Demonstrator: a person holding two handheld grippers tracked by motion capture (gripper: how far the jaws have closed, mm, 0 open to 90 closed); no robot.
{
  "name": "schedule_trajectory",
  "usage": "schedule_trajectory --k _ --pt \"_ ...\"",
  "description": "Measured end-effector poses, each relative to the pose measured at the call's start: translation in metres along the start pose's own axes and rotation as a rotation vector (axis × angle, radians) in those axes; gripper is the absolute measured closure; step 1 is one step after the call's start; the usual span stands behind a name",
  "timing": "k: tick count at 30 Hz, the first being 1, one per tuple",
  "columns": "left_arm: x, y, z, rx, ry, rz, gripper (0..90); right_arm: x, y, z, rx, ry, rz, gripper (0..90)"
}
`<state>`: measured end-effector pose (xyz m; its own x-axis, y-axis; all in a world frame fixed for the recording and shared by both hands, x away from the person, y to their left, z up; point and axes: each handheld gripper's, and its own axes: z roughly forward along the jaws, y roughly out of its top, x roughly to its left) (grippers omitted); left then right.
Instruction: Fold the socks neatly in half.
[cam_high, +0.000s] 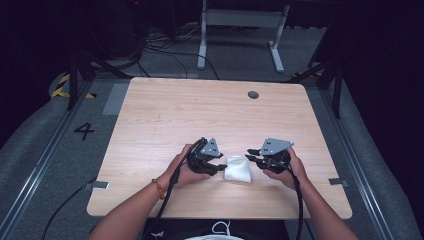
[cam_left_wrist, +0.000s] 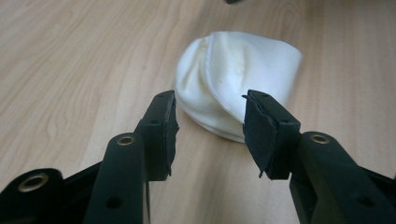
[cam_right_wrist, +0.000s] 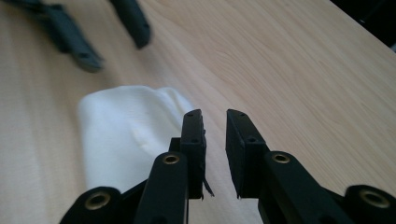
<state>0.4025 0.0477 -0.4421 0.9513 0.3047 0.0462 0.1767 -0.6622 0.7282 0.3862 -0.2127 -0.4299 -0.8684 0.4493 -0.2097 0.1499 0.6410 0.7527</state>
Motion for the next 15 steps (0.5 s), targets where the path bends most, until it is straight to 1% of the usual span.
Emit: schedule_trajectory --k 1,2,3,4,5,7,9,10,11,12,15 --pt "0.003 0.005 0.005 0.006 0.015 0.009 54.3 0.004 0.0 0.003 0.018 0.027 -0.022 78.7" --pt "0.003 0.005 0.005 0.006 0.015 0.009 54.6 0.004 0.0 0.003 0.018 0.027 -0.022 78.7" --pt "0.006 0.007 0.01 0.006 0.022 0.004 54.6 0.006 -0.001 0.006 0.026 0.044 -0.024 79.1" --pt "0.008 0.009 0.014 0.003 0.019 -0.004 55.2 0.008 -0.002 0.01 0.044 0.061 -0.03 79.2" --pt "0.009 0.011 0.018 0.007 0.033 0.004 55.7 0.01 -0.002 0.014 0.057 0.063 -0.038 79.3" --pt "0.012 0.011 0.024 0.019 0.048 0.005 57.5 0.011 -0.004 0.021 0.074 0.072 -0.035 79.5" --pt "0.015 0.008 0.033 0.053 0.055 -0.001 58.7 0.01 -0.008 0.029 0.095 0.079 -0.019 80.3" --pt "0.016 0.006 0.036 0.059 0.052 -0.007 59.0 0.01 -0.01 0.031 0.101 0.08 -0.01 80.5" --pt "0.017 0.004 0.038 0.073 0.048 -0.023 59.1 0.009 -0.011 0.032 0.1 0.081 0.001 80.6" --pt "0.019 0.002 0.041 0.08 0.043 -0.021 59.3 0.007 -0.012 0.033 0.098 0.086 0.015 80.5" --pt "0.02 0.0 0.043 0.078 0.041 -0.018 60.5 0.003 -0.015 0.034 0.094 0.093 0.054 80.8"
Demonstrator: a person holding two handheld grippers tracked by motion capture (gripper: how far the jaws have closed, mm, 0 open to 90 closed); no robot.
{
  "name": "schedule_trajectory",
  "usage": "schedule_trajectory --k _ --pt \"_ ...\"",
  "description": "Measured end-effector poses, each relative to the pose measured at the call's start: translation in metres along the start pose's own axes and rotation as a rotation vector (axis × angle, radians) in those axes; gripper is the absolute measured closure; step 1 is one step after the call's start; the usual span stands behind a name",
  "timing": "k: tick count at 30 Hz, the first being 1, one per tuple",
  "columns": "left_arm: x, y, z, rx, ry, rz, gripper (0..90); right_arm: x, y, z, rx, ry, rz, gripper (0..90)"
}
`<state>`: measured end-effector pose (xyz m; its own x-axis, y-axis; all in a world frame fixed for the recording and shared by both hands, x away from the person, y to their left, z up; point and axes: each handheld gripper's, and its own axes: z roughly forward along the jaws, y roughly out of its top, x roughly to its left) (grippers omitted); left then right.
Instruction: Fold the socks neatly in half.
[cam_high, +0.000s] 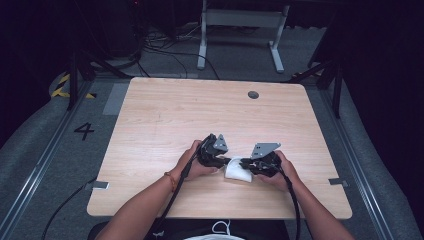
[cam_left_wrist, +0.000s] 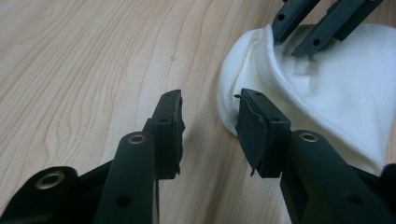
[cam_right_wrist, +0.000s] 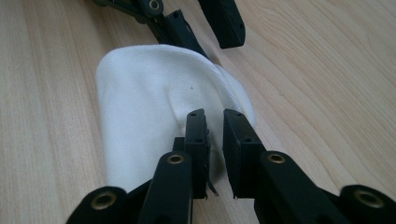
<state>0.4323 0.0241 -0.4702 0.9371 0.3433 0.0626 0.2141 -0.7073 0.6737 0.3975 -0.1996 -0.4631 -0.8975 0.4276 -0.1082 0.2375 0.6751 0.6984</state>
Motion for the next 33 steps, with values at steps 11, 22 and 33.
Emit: schedule_trajectory --k 11,22,33 --pt "0.001 0.006 -0.021 -0.094 0.027 -0.019 55.5 0.004 0.002 0.003 0.013 -0.029 -0.015 81.4" --pt "-0.021 0.011 -0.001 -0.04 -0.048 0.065 56.7 0.003 0.001 0.004 0.008 -0.023 -0.012 81.5" --pt "-0.005 0.0 0.003 -0.047 -0.081 0.017 58.2 0.002 0.002 0.007 0.004 -0.032 -0.019 81.5"
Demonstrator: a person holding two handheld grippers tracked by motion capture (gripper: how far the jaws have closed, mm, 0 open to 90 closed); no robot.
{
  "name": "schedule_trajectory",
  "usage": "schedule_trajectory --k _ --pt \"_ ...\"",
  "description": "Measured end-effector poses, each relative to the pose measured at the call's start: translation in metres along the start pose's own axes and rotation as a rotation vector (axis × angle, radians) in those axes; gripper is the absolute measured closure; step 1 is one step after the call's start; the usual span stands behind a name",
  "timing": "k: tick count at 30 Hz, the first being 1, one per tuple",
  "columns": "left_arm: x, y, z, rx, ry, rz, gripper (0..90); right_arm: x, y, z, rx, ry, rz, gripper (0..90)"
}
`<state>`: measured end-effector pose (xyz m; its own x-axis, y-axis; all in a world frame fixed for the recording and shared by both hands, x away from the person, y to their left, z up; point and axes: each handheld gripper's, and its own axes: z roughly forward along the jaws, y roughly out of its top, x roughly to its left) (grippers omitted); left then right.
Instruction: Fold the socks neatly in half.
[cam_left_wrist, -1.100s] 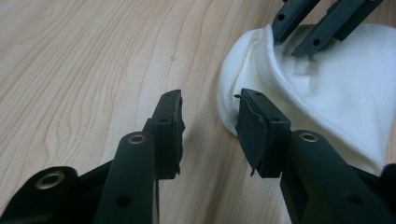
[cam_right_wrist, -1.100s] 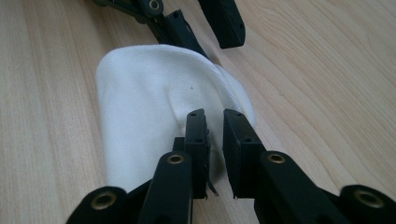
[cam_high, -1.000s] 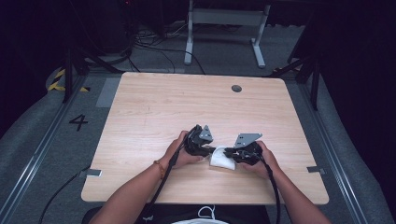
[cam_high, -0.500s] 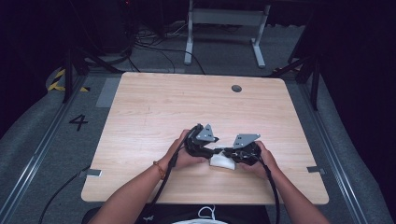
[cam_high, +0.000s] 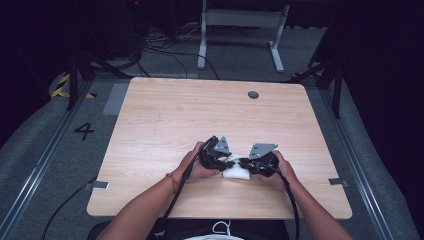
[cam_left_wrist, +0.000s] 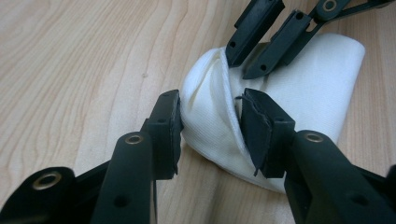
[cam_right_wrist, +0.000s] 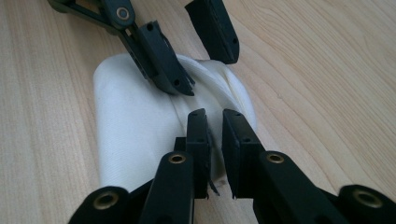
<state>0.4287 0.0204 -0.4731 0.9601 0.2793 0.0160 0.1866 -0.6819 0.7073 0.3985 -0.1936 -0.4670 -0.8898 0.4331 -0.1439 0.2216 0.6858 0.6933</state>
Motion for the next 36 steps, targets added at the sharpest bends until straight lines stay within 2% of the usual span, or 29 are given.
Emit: schedule_trajectory --k 4,6,10,12,16,17,20,24,26,28,29,32,36 --pt "0.002 0.0 0.0 -0.006 0.009 -0.013 57.5 -0.002 0.001 0.001 0.0 -0.001 0.013 81.2" --pt "0.0 0.003 -0.004 -0.009 0.033 -0.002 54.3 -0.001 0.003 0.0 0.001 -0.016 -0.002 77.6" --pt "-0.002 0.008 -0.02 -0.034 0.056 0.02 48.9 0.002 0.007 -0.009 -0.021 -0.028 -0.022 70.1" --pt "-0.004 0.01 -0.03 -0.046 0.081 0.021 44.7 0.003 0.008 -0.017 -0.036 -0.039 -0.022 68.1" --pt "-0.006 0.009 -0.045 -0.057 0.083 0.017 42.0 0.003 0.008 -0.03 -0.054 -0.052 -0.02 64.5" --pt "-0.008 0.007 -0.051 -0.057 0.081 0.013 40.8 0.004 0.008 -0.032 -0.06 -0.051 -0.017 63.9" --pt "-0.012 0.002 -0.063 -0.03 0.118 0.021 37.9 0.006 0.006 -0.043 -0.075 -0.058 -0.023 61.1" --pt "-0.015 -0.011 -0.081 -0.009 0.128 0.024 36.9 0.012 0.001 -0.054 -0.079 -0.065 -0.031 59.0" --pt "-0.016 -0.018 -0.087 0.009 0.152 0.03 37.0 0.013 -0.003 -0.059 -0.085 -0.07 -0.035 57.7" --pt "-0.016 -0.023 -0.091 0.016 0.152 0.021 36.9 0.014 -0.004 -0.062 -0.085 -0.073 -0.032 57.4" --pt "-0.017 -0.031 -0.096 0.026 0.166 0.018 36.9 0.015 -0.009 -0.069 -0.086 -0.081 -0.03 57.3" --pt "-0.018 -0.039 -0.102 0.042 0.182 0.02 36.7 0.015 -0.013 -0.074 -0.089 -0.091 -0.031 55.6" --pt "-0.02 -0.053 -0.113 0.064 0.219 0.003 36.6 0.014 -0.025 -0.082 -0.074 -0.114 -0.018 53.8"
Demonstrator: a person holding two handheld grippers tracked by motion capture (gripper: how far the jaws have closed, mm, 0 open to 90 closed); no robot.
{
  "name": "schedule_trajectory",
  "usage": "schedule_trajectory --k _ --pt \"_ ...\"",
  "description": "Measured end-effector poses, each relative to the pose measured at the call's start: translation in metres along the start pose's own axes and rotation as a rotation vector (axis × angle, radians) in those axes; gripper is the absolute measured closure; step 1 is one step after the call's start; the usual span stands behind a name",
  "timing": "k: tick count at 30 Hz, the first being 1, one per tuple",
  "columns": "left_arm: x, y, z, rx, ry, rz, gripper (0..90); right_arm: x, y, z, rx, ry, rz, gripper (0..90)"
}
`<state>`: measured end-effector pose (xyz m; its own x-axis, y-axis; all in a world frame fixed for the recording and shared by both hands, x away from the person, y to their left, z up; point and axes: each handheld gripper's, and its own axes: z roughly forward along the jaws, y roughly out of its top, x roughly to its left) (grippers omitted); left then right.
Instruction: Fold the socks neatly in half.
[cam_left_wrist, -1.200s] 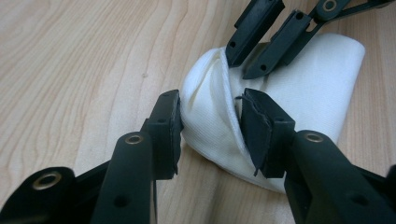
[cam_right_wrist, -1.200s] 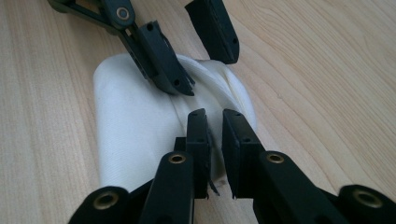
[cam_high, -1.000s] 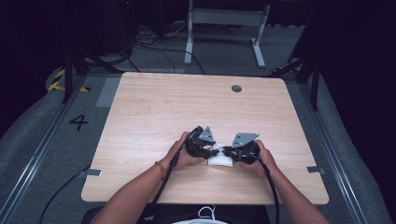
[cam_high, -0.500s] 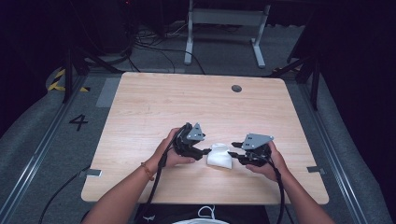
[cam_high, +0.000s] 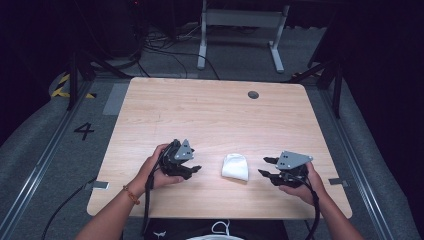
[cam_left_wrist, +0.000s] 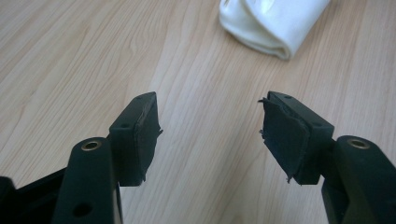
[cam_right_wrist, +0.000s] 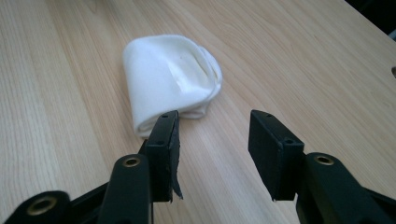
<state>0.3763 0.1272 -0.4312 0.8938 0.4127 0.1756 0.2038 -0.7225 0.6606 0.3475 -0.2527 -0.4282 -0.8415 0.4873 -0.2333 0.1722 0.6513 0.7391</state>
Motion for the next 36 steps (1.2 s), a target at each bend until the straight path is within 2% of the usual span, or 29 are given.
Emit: schedule_trajectory --k 4,10,18,21,22,24,29,31,36 --pt "0.0 -0.012 -0.009 0.013 0.03 -0.006 35.4 -0.005 -0.012 -0.011 0.012 -0.033 0.021 52.6" --pt "0.002 -0.027 -0.02 0.034 0.055 -0.002 33.5 -0.011 -0.029 -0.022 0.027 -0.063 0.059 50.8" --pt "0.008 -0.055 -0.034 0.055 0.091 -0.047 32.1 -0.021 -0.055 -0.032 0.05 -0.09 0.118 48.7" --pt "0.008 -0.063 -0.037 0.057 0.106 -0.07 29.7 -0.022 -0.063 -0.034 0.066 -0.112 0.121 47.3" --pt "0.009 -0.071 -0.041 0.057 0.109 -0.092 29.6 -0.024 -0.072 -0.036 0.087 -0.122 0.15 46.2" --pt "0.01 -0.078 -0.044 0.057 0.109 -0.103 29.5 -0.025 -0.078 -0.037 0.095 -0.126 0.158 45.6" --pt "0.016 -0.1 -0.05 0.065 0.116 -0.158 28.2 -0.028 -0.092 -0.04 0.107 -0.113 0.205 44.7" --pt "0.019 -0.11 -0.052 0.063 0.103 -0.199 28.1 -0.029 -0.099 -0.041 0.106 -0.105 0.233 44.2" --pt "0.021 -0.124 -0.055 0.07 0.096 -0.23 27.9 -0.032 -0.112 -0.046 0.093 -0.106 0.28 43.0"
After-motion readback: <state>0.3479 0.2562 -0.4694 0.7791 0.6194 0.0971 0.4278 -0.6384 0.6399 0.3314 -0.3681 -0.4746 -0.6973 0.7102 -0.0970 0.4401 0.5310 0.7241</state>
